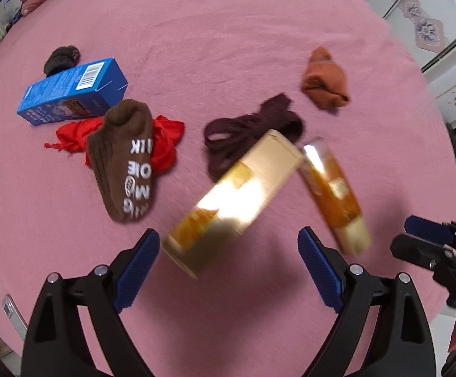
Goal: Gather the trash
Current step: 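Return both tools to the bed toward the gold box and amber bottle, then grasp the gold box with the left tool while the right grasps the amber bottle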
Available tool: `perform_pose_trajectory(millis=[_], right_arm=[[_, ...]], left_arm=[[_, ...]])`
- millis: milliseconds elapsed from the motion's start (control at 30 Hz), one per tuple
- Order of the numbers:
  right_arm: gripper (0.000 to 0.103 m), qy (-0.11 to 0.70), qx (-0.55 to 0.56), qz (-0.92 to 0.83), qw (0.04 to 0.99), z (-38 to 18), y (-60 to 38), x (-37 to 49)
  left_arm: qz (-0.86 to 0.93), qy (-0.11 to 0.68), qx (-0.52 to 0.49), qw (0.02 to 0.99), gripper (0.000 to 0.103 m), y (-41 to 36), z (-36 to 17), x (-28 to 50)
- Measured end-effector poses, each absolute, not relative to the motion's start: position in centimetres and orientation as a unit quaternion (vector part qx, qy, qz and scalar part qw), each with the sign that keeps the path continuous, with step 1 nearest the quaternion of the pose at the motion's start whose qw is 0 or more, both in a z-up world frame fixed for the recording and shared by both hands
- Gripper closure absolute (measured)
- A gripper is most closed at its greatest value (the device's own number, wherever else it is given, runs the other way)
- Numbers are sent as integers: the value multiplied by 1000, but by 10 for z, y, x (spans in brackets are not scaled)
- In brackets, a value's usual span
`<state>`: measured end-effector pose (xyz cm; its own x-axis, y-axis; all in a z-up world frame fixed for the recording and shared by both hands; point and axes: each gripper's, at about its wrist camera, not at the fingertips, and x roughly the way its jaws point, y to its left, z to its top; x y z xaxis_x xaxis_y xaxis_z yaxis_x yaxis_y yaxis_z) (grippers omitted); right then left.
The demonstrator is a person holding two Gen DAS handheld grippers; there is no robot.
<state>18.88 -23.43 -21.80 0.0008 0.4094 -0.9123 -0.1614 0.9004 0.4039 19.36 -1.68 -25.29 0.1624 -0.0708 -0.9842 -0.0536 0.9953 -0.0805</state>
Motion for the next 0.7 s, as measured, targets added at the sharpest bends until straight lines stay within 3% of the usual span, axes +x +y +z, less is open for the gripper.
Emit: perform_pose_trajectory(millis=[167,333,433,467,567,700], right_arm=[[50,684,70,206,696,-235,-216,201],[50,692,26,219,688,-255,-193,207],[50,694,8,218,686,-265,-185,209],[51,696,6,216,685,-267,-184,210],[67,704,5,194,683,-275,-188,212],[69,709,61,193,675,-274,-206,214]], left_arm=[[-23,663,-72,745,15,-8,-277,211],[-19,678,-75,731,31,-2,-297,215],[-8,674,-80,735,33,1,-301,216],[-4,674,-74,735,36,0,-301,215],[12,675,-45,737,47,-3,-300,212],[17,671,-78,737,59,5,-295,206]])
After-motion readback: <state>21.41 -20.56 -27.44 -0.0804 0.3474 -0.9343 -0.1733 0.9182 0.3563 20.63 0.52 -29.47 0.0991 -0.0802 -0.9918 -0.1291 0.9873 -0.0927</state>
